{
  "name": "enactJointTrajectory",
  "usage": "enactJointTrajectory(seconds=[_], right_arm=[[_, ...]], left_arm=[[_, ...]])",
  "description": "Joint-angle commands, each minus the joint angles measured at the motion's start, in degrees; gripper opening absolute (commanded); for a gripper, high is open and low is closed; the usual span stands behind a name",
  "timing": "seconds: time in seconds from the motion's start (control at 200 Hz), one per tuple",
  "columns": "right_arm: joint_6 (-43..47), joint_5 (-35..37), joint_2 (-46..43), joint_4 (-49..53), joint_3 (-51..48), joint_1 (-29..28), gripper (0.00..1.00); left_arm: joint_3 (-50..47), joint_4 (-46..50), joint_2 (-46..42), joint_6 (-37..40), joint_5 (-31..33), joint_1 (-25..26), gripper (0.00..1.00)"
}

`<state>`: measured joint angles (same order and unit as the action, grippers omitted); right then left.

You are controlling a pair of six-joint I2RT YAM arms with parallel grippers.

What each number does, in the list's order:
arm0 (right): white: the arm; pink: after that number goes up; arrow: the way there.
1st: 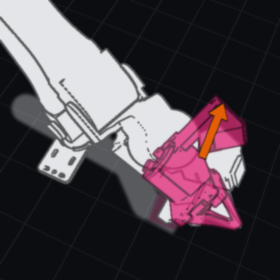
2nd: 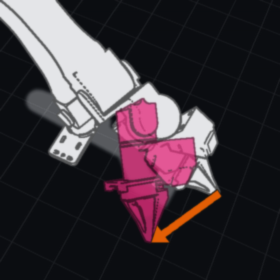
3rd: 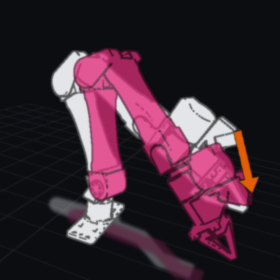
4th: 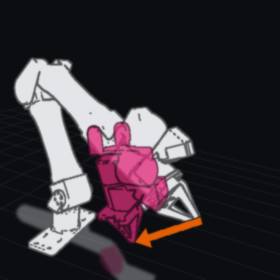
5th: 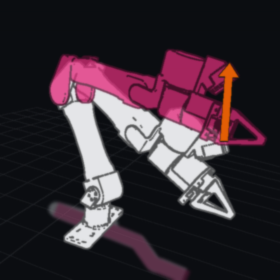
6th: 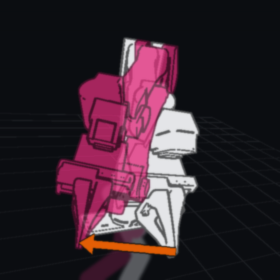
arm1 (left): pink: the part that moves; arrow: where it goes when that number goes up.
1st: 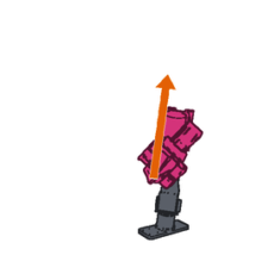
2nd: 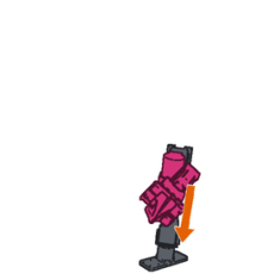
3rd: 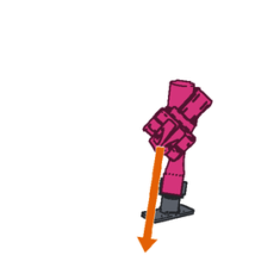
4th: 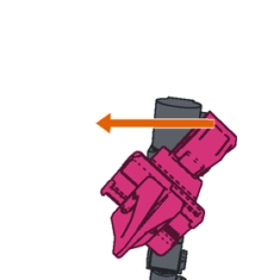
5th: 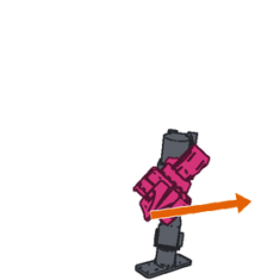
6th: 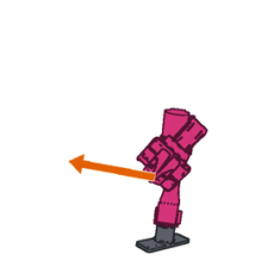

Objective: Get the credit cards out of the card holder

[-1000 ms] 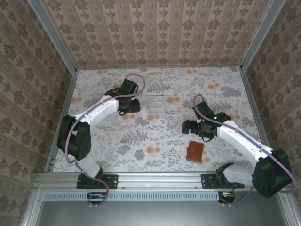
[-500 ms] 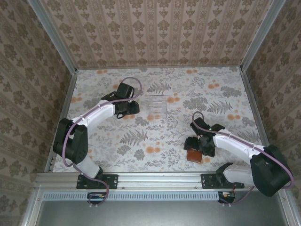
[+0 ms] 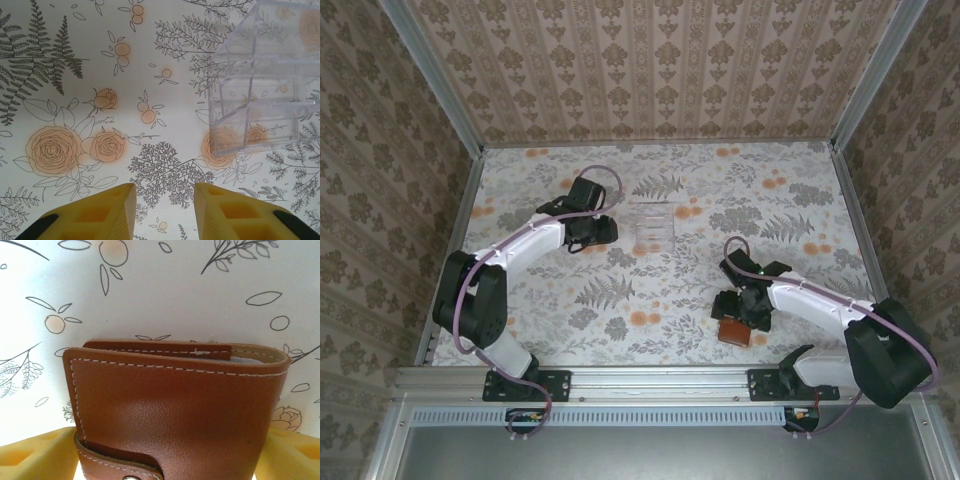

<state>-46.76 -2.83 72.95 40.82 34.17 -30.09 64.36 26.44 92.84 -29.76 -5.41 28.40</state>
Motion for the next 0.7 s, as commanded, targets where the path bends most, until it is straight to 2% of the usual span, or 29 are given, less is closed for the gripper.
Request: enactJointTrajectory(seconds=[0.0, 0.17, 0.355, 0.44, 0.695], right_arm=[[-1.09, 0.61, 1.31, 0.73, 2.18, -1.66, 0.83], [-2.12, 2.07, 2.24, 1.97, 5.93, -4.26, 0.75], [-3.2, 2.87, 6.45, 2.14, 11.96, -7.87, 0.73], [-3.6, 3.35, 11.3, 2.23, 15.63, -9.95, 0.73], [-3.98, 2.97, 25.73, 2.36, 30.28, -15.7, 0.74]], left_arm=[[-1.07, 0.21, -1.86, 0.74, -0.23, -0.37, 0.37], [-2.32, 0.28, -3.52, 1.02, 0.14, -0.51, 0.37], [-5.53, -0.13, -5.73, 1.53, -0.71, -1.95, 0.37], [-7.46, -0.28, -7.4, 1.88, -1.25, -4.5, 0.37], [-12.65, -0.11, -12.59, 2.3, -3.15, -7.0, 0.37]])
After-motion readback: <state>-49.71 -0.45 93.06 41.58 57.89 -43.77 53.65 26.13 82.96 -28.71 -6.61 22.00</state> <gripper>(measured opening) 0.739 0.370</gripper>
